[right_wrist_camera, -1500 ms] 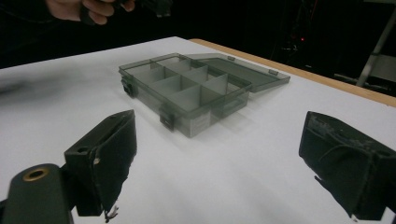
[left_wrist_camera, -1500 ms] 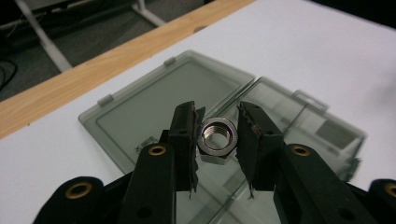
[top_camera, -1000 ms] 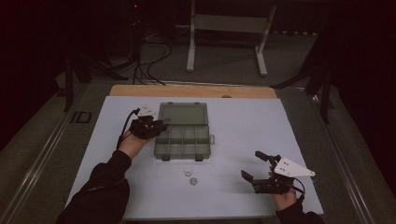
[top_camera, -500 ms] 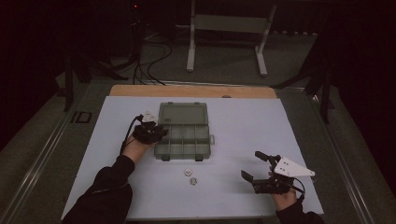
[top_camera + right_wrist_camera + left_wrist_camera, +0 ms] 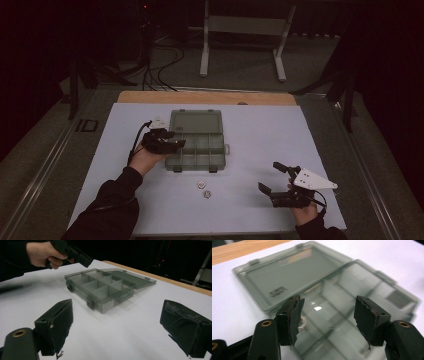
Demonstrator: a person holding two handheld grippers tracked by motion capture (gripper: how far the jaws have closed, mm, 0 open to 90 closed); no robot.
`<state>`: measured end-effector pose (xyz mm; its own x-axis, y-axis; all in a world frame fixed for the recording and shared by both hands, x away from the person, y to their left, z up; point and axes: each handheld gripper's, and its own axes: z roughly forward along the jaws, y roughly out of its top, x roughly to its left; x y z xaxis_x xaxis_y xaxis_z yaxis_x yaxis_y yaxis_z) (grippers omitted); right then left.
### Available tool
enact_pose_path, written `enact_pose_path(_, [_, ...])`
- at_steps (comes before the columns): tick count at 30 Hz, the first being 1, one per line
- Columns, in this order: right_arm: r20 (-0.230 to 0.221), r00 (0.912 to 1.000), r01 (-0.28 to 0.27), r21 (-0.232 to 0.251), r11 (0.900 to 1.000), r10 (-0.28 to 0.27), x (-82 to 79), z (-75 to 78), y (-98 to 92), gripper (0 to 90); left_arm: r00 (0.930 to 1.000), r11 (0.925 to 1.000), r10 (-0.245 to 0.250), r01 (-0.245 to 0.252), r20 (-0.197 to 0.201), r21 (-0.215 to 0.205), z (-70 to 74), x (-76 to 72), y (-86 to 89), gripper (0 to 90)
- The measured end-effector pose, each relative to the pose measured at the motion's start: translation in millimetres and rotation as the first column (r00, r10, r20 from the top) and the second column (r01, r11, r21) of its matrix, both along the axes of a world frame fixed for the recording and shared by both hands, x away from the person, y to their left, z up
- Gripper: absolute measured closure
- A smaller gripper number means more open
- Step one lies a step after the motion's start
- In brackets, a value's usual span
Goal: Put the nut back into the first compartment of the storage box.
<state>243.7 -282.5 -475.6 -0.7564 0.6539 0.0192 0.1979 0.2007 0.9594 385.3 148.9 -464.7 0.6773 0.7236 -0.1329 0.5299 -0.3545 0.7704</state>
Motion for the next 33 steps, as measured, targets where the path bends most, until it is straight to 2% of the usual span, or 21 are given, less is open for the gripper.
enact_pose_path(5, [0.002,1.0,0.001,0.001,1.0,-0.001,-0.2,0.2,0.2,11.4,0.9977,0.9967,-0.064,0.065,0.024,-0.048,18.8,-15.3,-8.4,38.0])
enact_pose_path(11, [0.001,1.0,0.001,0.0,1.0,-0.001,-0.2,0.2,0.3,11.4,0.9915,0.9909,-0.122,0.124,0.046,-0.052,29.4,-31.8,-18.4,38.0])
enact_pose_path(12, [0.001,1.0,0.0,0.001,1.0,0.0,-0.2,0.2,0.2,11.4,0.9877,0.9875,-0.147,0.15,0.054,-0.051,33.1,-38.1,-21.4,38.0])
enact_pose_path(14, [0.002,1.0,0.0,0.001,1.0,0.0,-0.3,0.3,0.2,11.4,0.9865,0.9863,-0.153,0.156,0.058,-0.054,34.6,-41.1,-22.7,38.0])
enact_pose_path(15, [0.001,1.0,0.0,0.001,1.0,0.0,-0.3,0.3,0.3,11.4,0.9815,0.9807,-0.18,0.184,0.066,-0.066,36.8,-46.8,-24.6,38.4])
enact_pose_path(16, [0.001,1.0,0.0,0.0,1.0,0.0,-0.4,0.3,0.3,11.4,0.9795,0.9782,-0.191,0.195,0.063,-0.07,37.4,-49.6,-26.0,38.4])
enact_pose_path(19, [0.001,1.0,-0.001,0.0,1.0,0.001,-0.6,0.4,0.4,11.4,0.9697,0.9698,-0.233,0.237,0.074,-0.056,39.9,-58.8,-29.0,38.3])
enact_pose_path(20, [0.001,1.0,-0.001,0.0,1.0,0.001,-0.6,0.4,0.4,11.4,0.9697,0.9698,-0.233,0.237,0.074,-0.056,39.9,-58.8,-29.0,38.3])
enact_pose_path(24, [0.0,1.0,-0.002,-0.002,1.0,0.002,-0.4,0.3,0.6,11.4,0.9625,0.961,-0.26,0.266,0.078,-0.076,40.2,-66.9,-30.8,38.3])
enact_pose_path(27, [0.001,1.0,-0.003,0.0,1.0,0.003,-0.7,0.5,0.7,11.4,0.9554,0.9534,-0.29,0.293,0.058,-0.07,33.7,-72.8,-33.8,36.1])
enact_pose_path(28, [0.001,1.0,-0.003,0.0,1.0,0.003,-0.7,0.5,0.6,11.4,0.9568,0.9563,-0.285,0.288,0.057,-0.051,30.7,-75.4,-35.9,32.9])
enact_pose_path(29, [0.001,1.0,-0.003,0.0,1.0,0.003,-0.6,0.5,0.6,11.4,0.9558,0.9557,-0.289,0.291,0.052,-0.041,28.9,-76.7,-37.2,29.0])
enact_pose_path(30, [0.001,1.0,-0.004,-0.001,1.0,0.004,-0.5,0.4,0.6,11.4,0.9513,0.9511,-0.305,0.307,0.045,-0.037,25.7,-79.1,-38.8,28.0])
enact_pose_path(33, [0.001,1.0,-0.005,-0.002,1.0,0.005,-0.5,0.4,0.8,11.4,0.9456,0.9452,-0.324,0.325,0.034,-0.034,18.0,-83.6,-42.0,27.8])
